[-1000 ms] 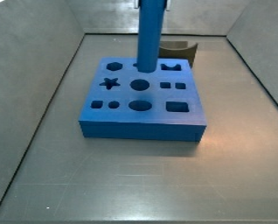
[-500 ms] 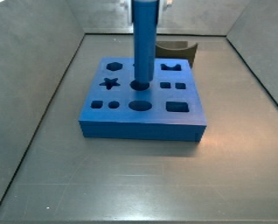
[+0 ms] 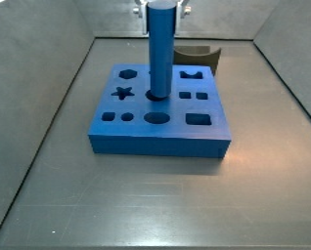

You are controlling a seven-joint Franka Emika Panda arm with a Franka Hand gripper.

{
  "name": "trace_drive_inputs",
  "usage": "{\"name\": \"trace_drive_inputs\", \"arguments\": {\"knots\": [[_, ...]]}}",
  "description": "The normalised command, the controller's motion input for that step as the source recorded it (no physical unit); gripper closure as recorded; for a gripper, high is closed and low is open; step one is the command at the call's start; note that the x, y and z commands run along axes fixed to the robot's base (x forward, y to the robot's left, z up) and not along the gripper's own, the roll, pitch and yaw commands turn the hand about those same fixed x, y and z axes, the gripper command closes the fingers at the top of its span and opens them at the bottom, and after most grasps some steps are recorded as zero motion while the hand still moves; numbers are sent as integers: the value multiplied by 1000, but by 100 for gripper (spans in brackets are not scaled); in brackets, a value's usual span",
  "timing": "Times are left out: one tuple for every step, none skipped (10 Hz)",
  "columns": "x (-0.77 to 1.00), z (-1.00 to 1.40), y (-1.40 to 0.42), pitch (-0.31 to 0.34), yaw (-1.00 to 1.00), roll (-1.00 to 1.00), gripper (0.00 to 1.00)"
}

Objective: Insert the round object.

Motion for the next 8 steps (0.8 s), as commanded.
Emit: {"name": "trace_drive_inputs", "arguments": {"knots": [[-43,-66,57,-143,0,-329,100],[-63,-71,46,-116,0,-217,100],[-223,-83,0,-36,0,0,100],[-286,-83,14,0,-3,54,100],[-266,-91,66,0,0,119,100],[-91,-157,43,0,0,77,100],[0,-320,0,0,0,89,100],[11,-440,0,-39,0,81,100]]}}
